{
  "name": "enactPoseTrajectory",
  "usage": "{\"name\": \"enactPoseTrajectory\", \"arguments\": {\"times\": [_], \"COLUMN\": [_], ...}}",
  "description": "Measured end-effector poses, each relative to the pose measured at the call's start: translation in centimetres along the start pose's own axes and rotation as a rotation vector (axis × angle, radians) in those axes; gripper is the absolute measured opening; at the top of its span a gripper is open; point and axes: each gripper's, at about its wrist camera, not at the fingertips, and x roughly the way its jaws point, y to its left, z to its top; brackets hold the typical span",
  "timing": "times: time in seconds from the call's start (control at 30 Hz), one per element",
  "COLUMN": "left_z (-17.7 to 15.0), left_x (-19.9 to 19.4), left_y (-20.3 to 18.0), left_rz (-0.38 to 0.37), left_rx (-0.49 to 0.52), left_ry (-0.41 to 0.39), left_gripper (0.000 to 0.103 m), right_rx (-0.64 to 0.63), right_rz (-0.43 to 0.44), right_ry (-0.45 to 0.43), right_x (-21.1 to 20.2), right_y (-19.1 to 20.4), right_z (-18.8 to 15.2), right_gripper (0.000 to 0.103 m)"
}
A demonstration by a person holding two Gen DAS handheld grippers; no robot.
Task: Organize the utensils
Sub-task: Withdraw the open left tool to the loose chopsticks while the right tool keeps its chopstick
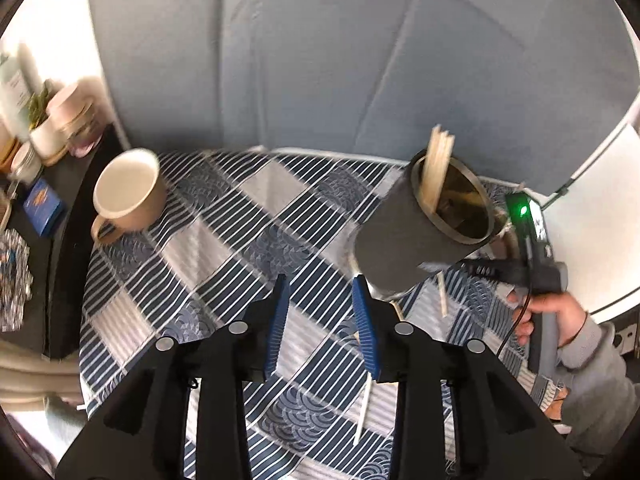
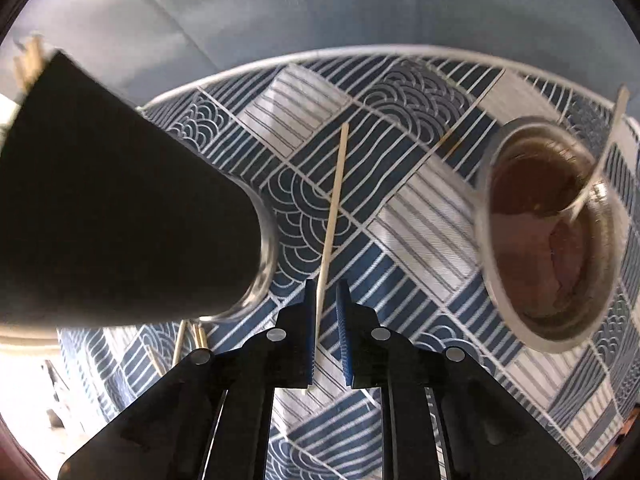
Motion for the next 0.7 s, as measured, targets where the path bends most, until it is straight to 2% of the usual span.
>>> {"name": "enactPoseTrajectory", "arguments": {"times": [0.13, 0.23, 0.5, 0.57, 0.7], "left_z": [-1.7, -2.7, -4.0, -4.2, -4.8], "left_x": [0.5, 0.8, 0.5, 0.4, 0.0], "left_y": [1.6, 2.4, 3.3, 3.2, 2.9], "left_rz": [0.017, 0.021, 0.022, 0.022, 0.026], "left_rx": [-0.049, -0.081, -0.117, -0.118, -0.101], "left_ry": [0.042, 0.056, 0.058, 0.06, 0.065], "left_gripper": [0.038, 0.041, 0.05, 0.053, 0.055], "right_rx": [0.003, 0.023, -0.064, -0.125, -0.161], "right_rz": [-0.046, -0.012, -0.104, -0.145, -0.138], "right_ry": [0.021, 0.035, 0.025, 0.011, -0.023], "right_x": [1.0, 1.5, 1.8, 1.7, 1.6], "right_y": [0.2, 0.1, 2.1, 3.4, 3.6], "right_z": [0.6, 0.8, 1.1, 0.8, -0.4], "right_gripper": [0.012, 0.012, 0.015, 0.011, 0.005]}}
